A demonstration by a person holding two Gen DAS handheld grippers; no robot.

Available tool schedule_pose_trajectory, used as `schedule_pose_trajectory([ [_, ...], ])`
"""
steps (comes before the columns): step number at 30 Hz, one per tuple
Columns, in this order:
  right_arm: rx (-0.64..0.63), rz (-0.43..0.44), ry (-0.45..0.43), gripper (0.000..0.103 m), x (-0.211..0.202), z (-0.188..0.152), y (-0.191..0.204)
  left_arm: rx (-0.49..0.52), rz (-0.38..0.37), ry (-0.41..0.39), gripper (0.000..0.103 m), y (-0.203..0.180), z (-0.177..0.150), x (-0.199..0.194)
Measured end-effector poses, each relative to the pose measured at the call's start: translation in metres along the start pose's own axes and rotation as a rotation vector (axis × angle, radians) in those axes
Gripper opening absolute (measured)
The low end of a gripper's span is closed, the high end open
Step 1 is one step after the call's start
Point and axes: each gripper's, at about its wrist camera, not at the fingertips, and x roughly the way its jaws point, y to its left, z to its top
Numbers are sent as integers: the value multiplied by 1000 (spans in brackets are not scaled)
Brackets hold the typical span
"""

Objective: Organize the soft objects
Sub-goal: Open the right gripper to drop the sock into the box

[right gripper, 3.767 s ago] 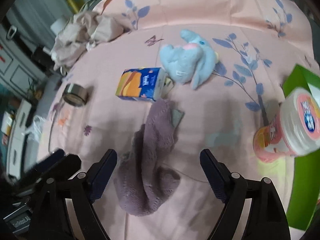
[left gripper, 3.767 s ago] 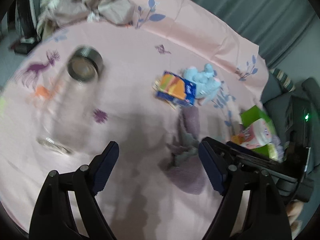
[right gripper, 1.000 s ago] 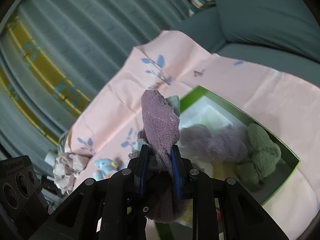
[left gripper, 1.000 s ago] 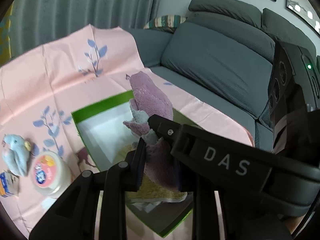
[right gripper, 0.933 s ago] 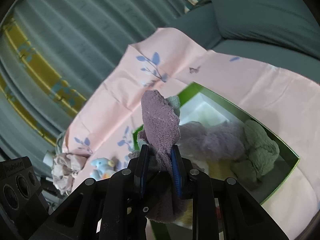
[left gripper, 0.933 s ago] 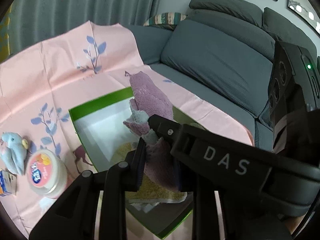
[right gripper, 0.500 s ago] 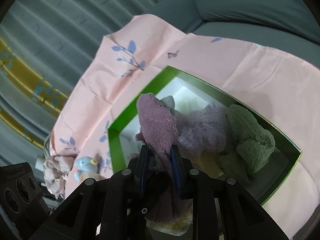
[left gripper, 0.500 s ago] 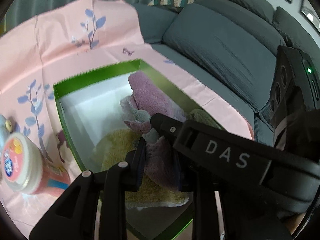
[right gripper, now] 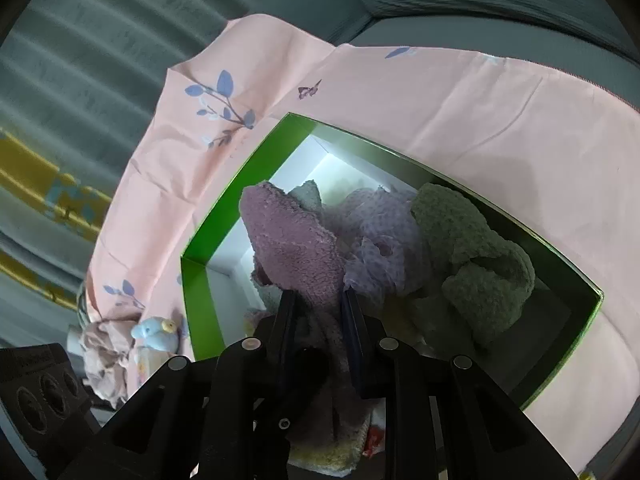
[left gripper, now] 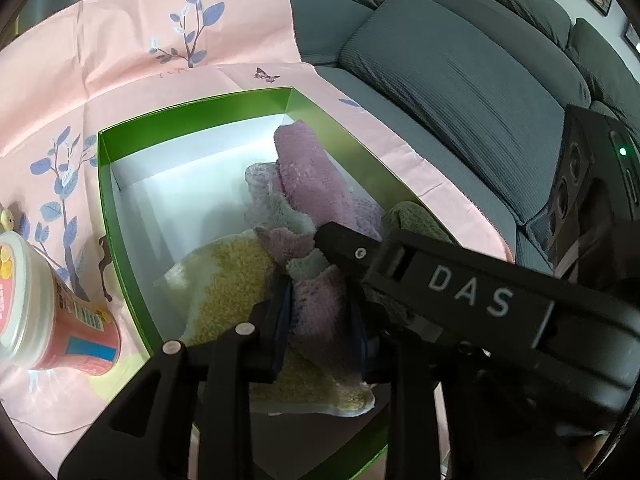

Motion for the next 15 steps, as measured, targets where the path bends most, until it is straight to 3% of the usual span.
schedule_pose_trajectory([
  [10,-25,-11,-39,26,-11,-1,6,26,64,-43,33,-4,0,-15],
  [15,-42,-19,-64,26,-18,0,9,34,98,-99,46,-3,0,-32],
])
